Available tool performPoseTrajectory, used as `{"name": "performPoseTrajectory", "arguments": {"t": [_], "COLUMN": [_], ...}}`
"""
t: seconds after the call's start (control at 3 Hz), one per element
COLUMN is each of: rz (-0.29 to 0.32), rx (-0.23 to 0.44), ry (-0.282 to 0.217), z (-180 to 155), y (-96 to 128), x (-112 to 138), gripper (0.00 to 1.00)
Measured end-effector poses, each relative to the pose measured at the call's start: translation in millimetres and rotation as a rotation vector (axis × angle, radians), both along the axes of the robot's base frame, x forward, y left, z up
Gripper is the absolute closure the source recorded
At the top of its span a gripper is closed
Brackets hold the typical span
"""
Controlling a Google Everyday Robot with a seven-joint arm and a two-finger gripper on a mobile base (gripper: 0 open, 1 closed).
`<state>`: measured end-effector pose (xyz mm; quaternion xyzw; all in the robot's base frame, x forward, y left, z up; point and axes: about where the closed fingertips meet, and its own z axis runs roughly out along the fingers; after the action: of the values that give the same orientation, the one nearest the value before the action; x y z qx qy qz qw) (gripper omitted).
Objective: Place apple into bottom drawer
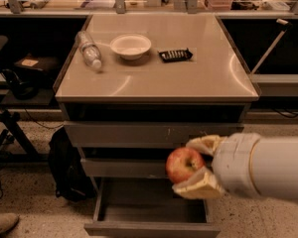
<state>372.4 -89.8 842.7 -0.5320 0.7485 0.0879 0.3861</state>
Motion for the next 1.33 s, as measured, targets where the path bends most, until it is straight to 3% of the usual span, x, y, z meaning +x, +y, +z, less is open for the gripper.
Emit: {"name": "performPoseTrajectory", "arguments": {"t": [0.33, 1.0, 1.33], "rz": [0.004, 0.007, 0.015], "rx": [0.047, 0.043, 0.073], "ry": [0.058, 0.064, 0.065], "z": [-54.1, -57.3, -99.4], "y": [5.7, 6.6, 9.5], "x": [-20.9, -23.6, -22.3], "gripper": [1.0, 1.0, 1.0]}}
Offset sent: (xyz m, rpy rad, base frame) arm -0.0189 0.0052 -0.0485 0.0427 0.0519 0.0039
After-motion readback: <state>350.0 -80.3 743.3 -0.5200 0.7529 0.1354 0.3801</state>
